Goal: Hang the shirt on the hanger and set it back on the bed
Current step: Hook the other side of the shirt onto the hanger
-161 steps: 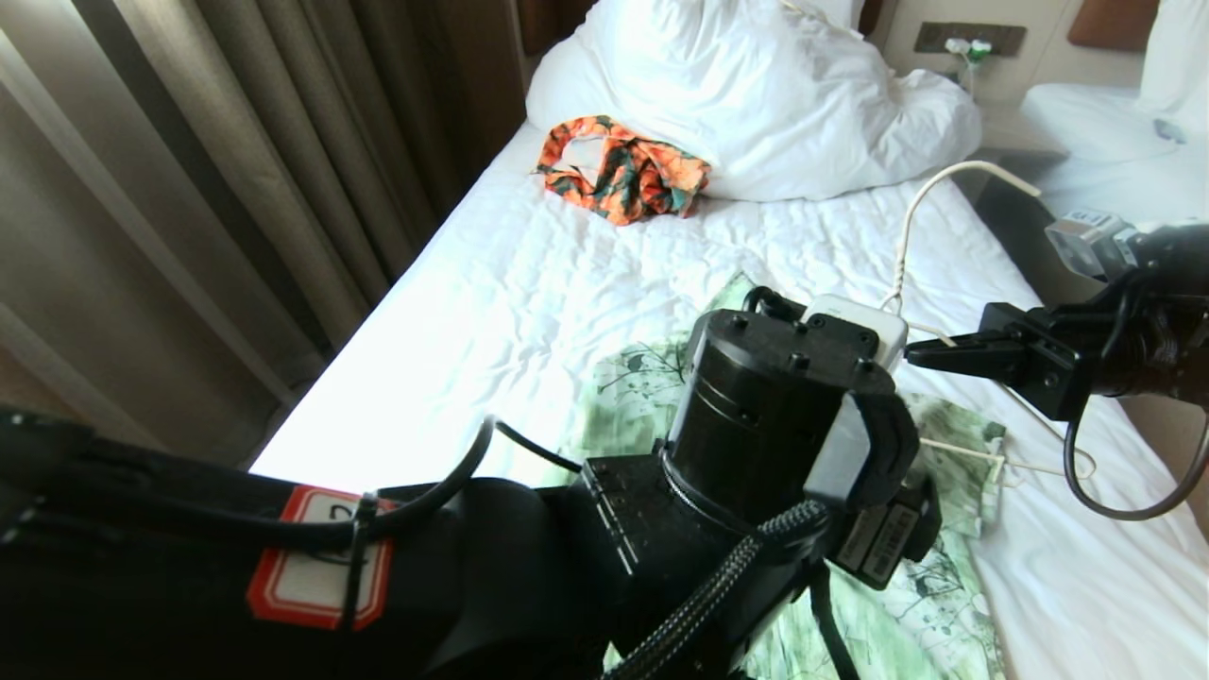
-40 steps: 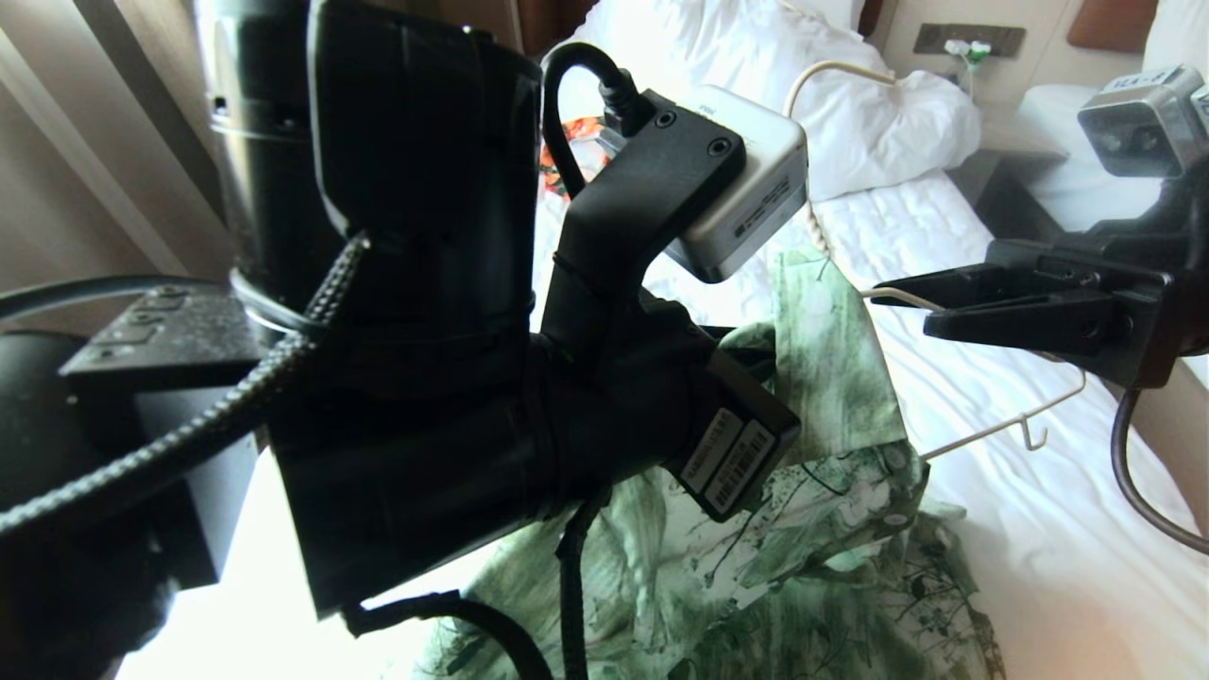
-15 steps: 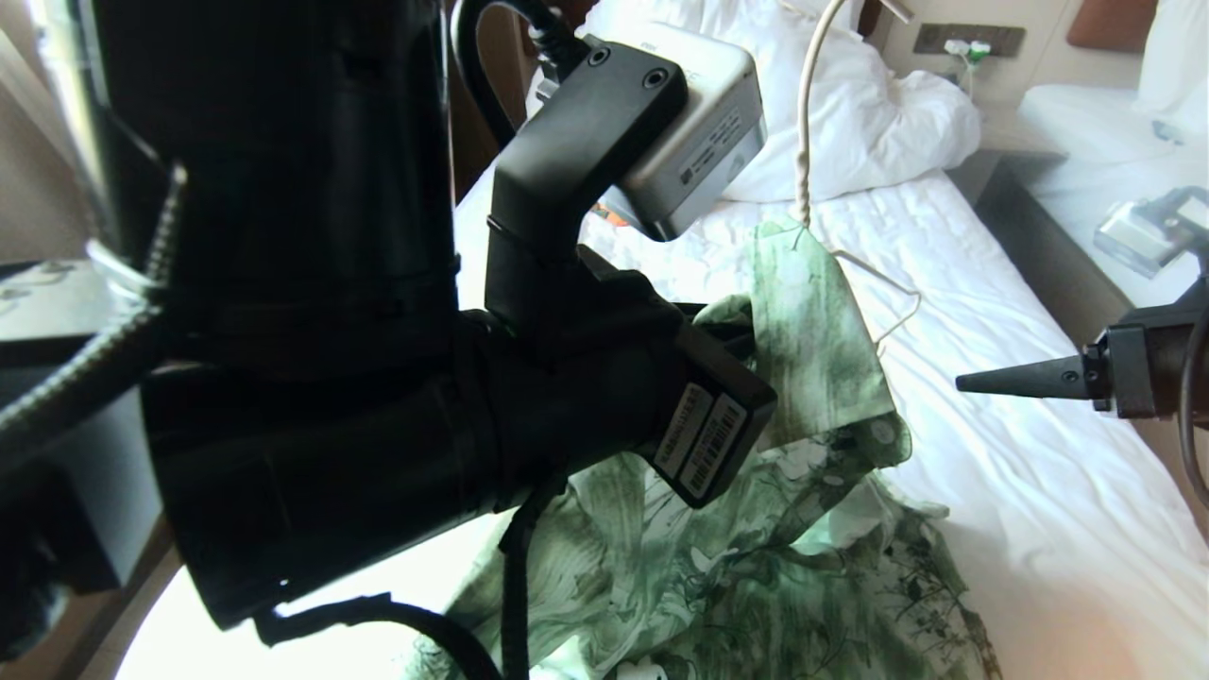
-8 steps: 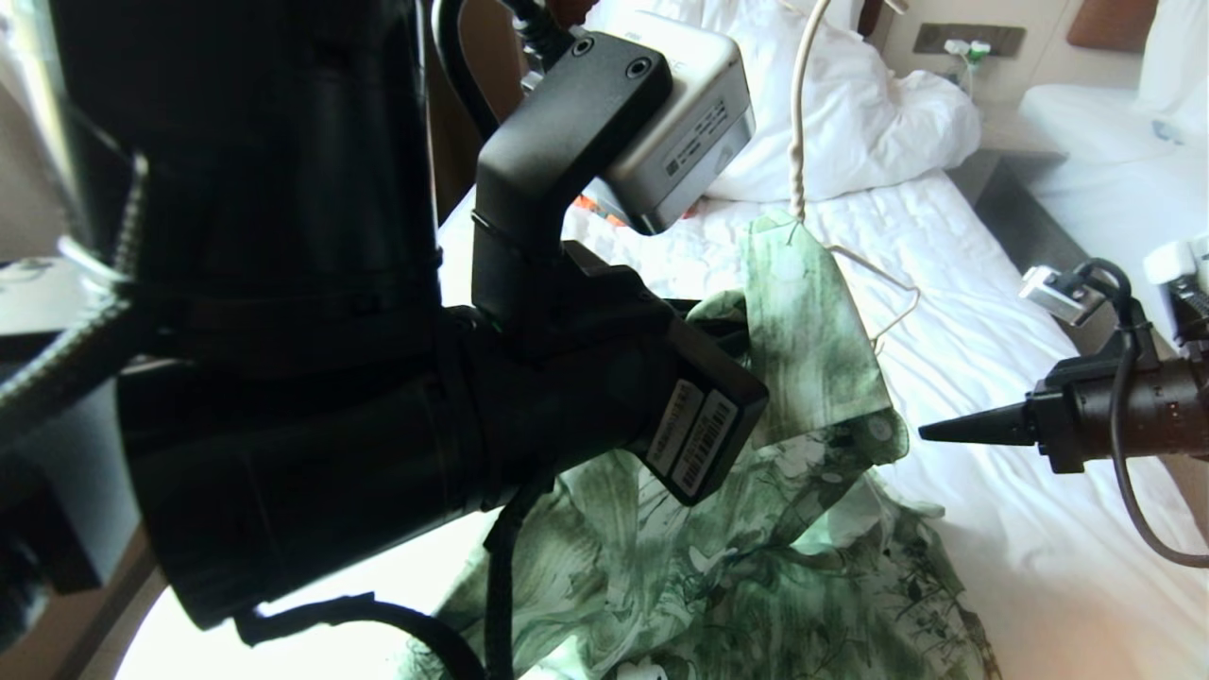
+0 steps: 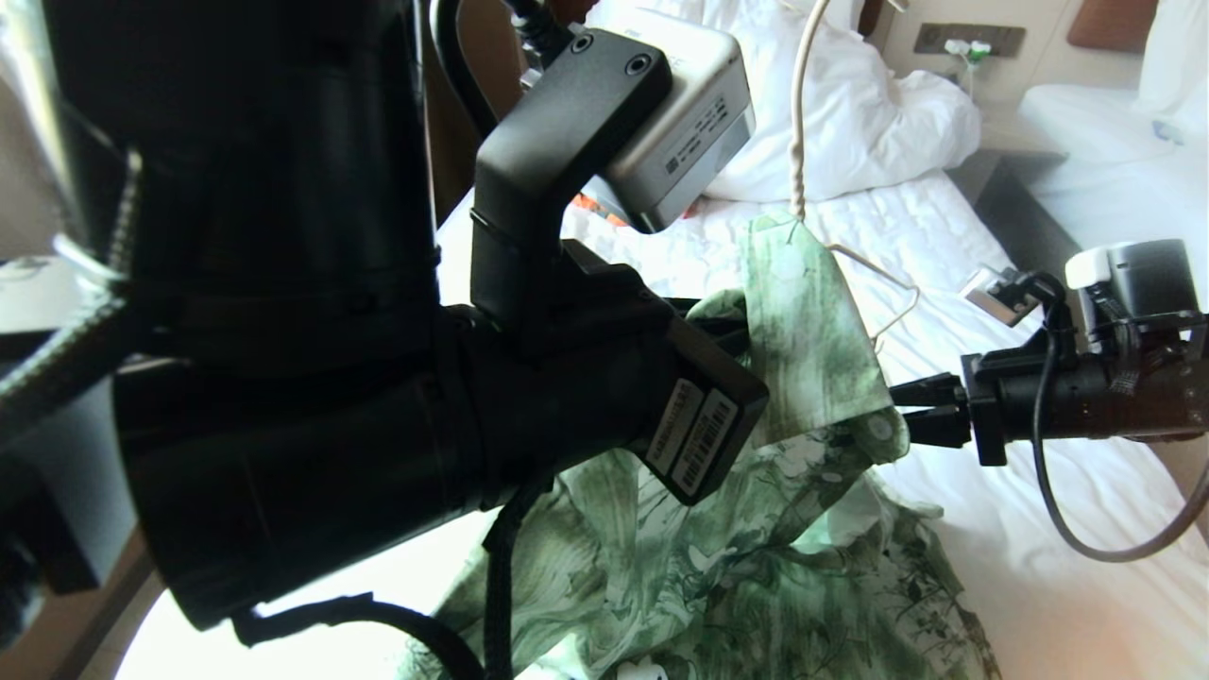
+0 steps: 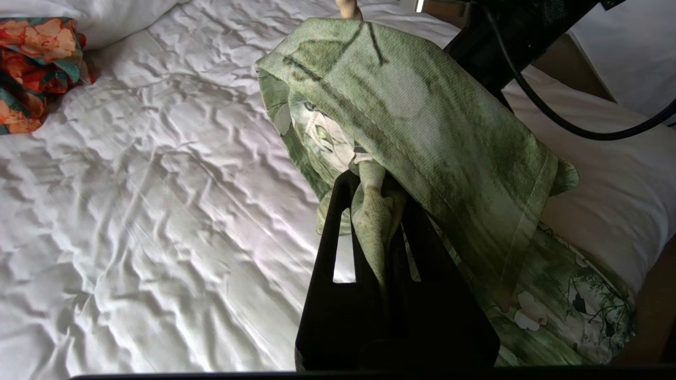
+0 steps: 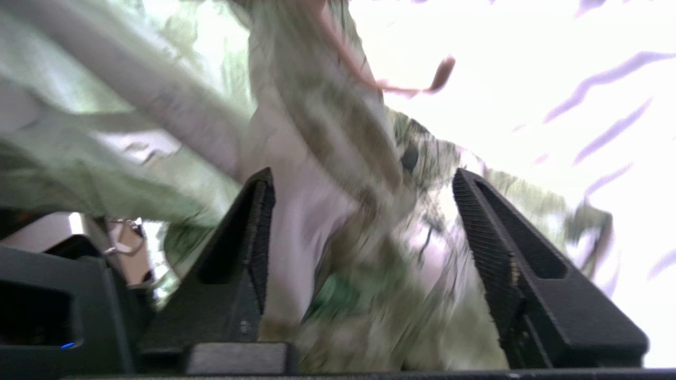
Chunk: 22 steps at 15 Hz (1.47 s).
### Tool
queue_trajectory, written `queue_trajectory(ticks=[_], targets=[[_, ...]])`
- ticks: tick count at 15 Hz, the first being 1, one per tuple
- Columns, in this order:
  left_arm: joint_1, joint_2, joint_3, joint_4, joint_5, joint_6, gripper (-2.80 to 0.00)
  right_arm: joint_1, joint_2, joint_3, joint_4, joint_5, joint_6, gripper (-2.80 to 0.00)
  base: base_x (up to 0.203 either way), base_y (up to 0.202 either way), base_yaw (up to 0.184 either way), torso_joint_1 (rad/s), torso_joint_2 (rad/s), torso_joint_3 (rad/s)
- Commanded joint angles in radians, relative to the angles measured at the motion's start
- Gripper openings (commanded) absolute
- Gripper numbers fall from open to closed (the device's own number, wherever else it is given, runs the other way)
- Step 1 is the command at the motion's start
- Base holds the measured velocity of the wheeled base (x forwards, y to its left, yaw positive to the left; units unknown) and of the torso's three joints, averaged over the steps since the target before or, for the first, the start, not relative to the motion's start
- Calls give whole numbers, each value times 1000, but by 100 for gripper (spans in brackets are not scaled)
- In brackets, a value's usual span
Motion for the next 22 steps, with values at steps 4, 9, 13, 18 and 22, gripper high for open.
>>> queue_trajectory(ticks=[4, 9, 13, 18, 22], targets=[[2, 6, 0, -2, 2, 2, -280, 58, 148, -14, -134, 33, -18, 0, 0, 0, 0, 0, 0, 0], [0, 4, 0, -1, 4, 2, -280, 81, 198, -36, -172, 150, -8, 0, 0, 0, 0, 0, 0, 0], [2, 6, 0, -1, 4, 2, -280, 80, 198, -26, -168, 223, -8, 0, 0, 0, 0, 0, 0, 0], [2, 4, 0, -1, 5, 3, -280, 93, 198, -10, -166, 217, -12, -280, 0, 0, 0, 0, 0, 0], [4, -6, 22, -2, 23, 1, -280, 47, 158, 15, -161, 219, -10, -280, 0, 0, 0, 0, 0, 0]])
